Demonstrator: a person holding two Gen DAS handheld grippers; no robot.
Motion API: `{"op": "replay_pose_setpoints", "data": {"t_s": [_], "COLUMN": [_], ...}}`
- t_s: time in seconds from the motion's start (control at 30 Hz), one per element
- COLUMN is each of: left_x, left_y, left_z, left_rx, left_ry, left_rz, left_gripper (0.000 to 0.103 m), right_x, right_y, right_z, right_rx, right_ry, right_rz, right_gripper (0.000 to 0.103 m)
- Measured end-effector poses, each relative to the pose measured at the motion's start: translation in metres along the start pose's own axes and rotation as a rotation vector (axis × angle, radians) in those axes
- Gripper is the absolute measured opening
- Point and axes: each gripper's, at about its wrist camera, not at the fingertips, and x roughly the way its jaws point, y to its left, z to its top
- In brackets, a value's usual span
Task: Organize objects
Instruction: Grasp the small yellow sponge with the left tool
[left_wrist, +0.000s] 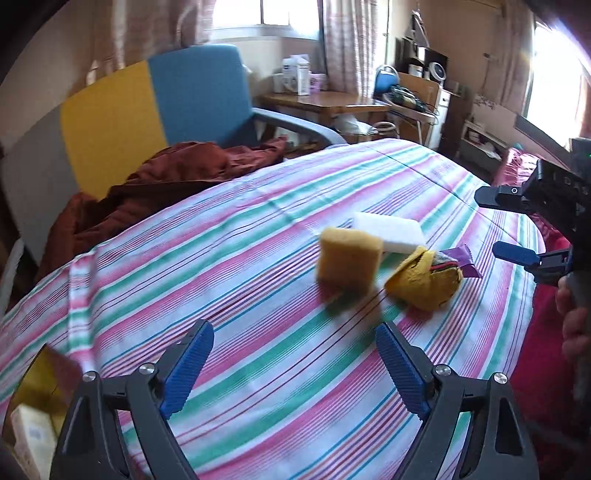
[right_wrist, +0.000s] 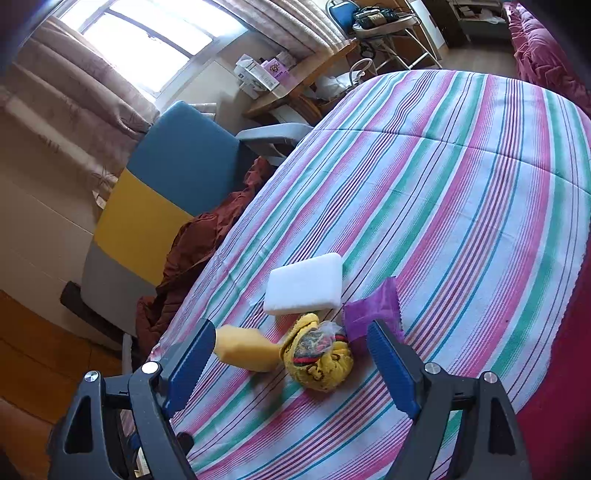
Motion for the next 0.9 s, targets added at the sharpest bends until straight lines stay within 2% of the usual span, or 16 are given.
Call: {"op": "replay_pose_setpoints", "data": {"t_s": [0.17, 0.3, 0.5, 0.53, 0.6, 0.63, 0.8, 0.9], "left_x": [0.033, 0.053, 0.088, 0.096, 0.111, 0.112, 0.094, 0.075], "left_y": [-0.018, -0.025, -0.028, -0.027, -0.026, -0.025, -0.024, -0.016], "left_z": [0.021, 0.037, 0.055, 0.056, 0.056, 0.055, 0.043, 0.027], "left_rx": [0.033, 0.058, 0.064, 0.058, 0.039, 0.018, 0.002, -0.046], "left_ry": [0.005, -0.012, -0.03, -0.019, 0.037, 0.044, 0.026, 0.028], "left_rz": [-0.057, -0.067, -0.095, -0.108, -0.156, -0.202, -0.191, -0.188], "left_gripper": [0.091, 0.095, 0.095, 0.093, 0.058, 0.056, 0.054, 0.054], "right_x": [0.004, 0.008, 0.011, 0.012, 0.012, 0.011, 0.013, 0.013], "right_y": [-0.001, -0.001, -0.001, -0.001, -0.001, 0.0, 0.001, 0.002], "right_z": [0.001, 0.0, 0.0, 0.0, 0.0, 0.0, -0.001, -0.001], "right_rx": [0.007, 0.003, -0.003, -0.002, -0.003, -0.005, -0.019, -0.024], "right_ry": [0.013, 0.03, 0.045, 0.047, 0.048, 0.047, 0.053, 0.055], "right_rz": [0.013, 0.008, 0.014, 0.015, 0.013, 0.013, 0.004, -0.001], "right_gripper": [0.086, 0.086, 0.086, 0.086, 0.086, 0.086, 0.086, 0.086]}}
